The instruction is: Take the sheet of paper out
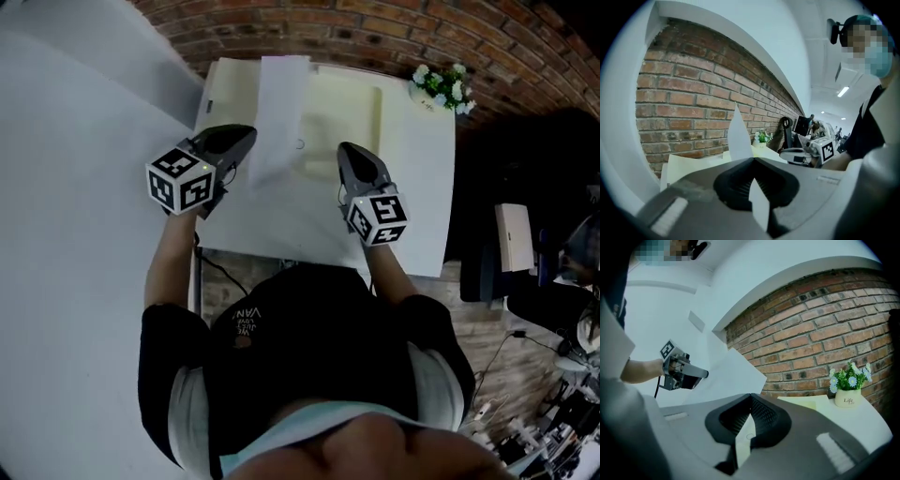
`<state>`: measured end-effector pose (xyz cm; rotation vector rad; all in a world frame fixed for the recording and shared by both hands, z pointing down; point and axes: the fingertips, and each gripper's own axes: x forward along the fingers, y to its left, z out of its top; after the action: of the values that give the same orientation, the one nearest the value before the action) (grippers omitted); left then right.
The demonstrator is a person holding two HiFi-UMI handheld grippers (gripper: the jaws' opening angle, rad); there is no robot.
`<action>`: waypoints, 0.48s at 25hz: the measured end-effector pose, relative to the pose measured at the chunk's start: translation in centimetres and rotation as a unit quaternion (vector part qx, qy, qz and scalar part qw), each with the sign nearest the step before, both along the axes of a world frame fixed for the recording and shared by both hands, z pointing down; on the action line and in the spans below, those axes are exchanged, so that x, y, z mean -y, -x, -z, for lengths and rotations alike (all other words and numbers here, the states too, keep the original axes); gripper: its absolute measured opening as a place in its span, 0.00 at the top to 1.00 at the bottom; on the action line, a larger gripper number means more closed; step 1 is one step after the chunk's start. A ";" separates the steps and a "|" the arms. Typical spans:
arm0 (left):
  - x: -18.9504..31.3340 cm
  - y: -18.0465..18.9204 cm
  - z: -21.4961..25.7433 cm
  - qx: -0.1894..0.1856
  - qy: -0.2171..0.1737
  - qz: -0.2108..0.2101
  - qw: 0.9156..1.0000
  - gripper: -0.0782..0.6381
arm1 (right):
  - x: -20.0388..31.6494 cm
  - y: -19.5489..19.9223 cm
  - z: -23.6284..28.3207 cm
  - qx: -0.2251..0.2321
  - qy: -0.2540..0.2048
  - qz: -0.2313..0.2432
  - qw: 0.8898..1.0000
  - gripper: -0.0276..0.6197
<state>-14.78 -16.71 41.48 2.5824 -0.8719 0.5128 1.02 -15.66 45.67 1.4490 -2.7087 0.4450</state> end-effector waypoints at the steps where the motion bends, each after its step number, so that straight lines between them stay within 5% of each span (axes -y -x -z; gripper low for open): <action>1: -0.3 0.0 0.4 0.003 -0.006 -0.005 1.000 0.89 | 0.0 0.2 0.0 0.000 0.000 0.001 1.000 0.96; 12: -3.3 0.4 5.3 0.002 -0.068 -0.043 0.997 0.89 | 0.2 2.3 0.2 -0.006 -0.016 0.010 1.000 0.96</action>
<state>-15.19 -13.39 36.20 2.7526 -0.8253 0.4980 -1.30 -15.83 45.42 1.4255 -2.7311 0.3932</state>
